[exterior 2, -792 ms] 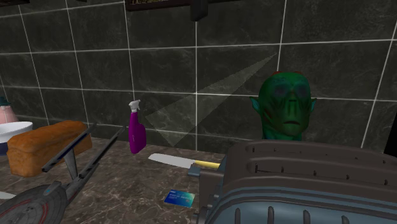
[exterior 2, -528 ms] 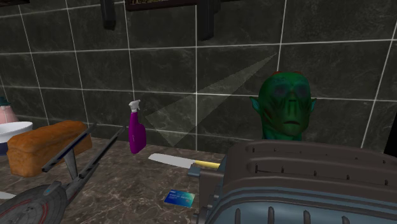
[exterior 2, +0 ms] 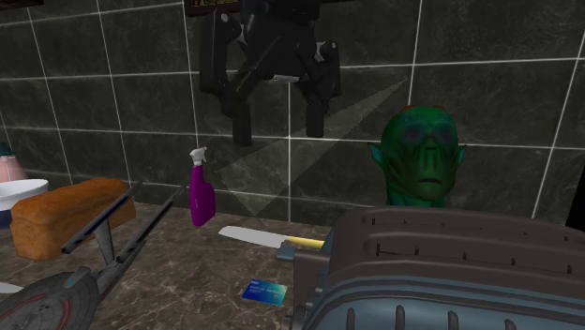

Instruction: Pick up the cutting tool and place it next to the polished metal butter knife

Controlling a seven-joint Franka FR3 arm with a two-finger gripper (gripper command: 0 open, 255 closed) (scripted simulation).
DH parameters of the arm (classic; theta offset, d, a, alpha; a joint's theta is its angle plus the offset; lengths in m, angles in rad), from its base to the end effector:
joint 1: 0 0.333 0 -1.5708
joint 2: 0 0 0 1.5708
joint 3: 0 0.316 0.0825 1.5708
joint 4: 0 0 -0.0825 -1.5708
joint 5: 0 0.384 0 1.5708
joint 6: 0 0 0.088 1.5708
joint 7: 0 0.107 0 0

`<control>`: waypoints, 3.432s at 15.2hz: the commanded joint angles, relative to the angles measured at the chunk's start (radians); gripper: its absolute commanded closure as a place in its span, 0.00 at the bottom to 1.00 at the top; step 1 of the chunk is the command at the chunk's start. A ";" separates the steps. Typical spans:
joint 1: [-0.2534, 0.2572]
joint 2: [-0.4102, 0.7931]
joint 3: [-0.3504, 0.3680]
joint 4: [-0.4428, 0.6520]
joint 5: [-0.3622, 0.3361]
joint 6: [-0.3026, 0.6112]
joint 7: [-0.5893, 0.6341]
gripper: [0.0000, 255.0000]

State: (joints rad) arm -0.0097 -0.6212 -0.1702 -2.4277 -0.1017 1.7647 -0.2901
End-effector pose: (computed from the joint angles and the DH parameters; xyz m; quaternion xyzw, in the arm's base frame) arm 0.3527 -0.0800 0.5141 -0.9963 -0.0829 0.0232 0.0049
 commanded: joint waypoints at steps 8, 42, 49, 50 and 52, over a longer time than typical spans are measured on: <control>0.029 0.291 -0.134 0.035 -0.012 0.280 -0.259 0.00; -0.094 1.331 -0.072 0.733 0.360 0.618 -0.961 0.00; -0.094 1.331 -0.072 0.733 0.360 0.617 -0.961 1.00; -0.094 1.331 -0.072 0.733 0.360 0.617 -0.961 1.00; -0.094 1.331 -0.072 0.733 0.360 0.617 -0.961 1.00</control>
State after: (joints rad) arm -0.1041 0.7097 -0.2423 -1.6943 0.2582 2.3822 -1.2512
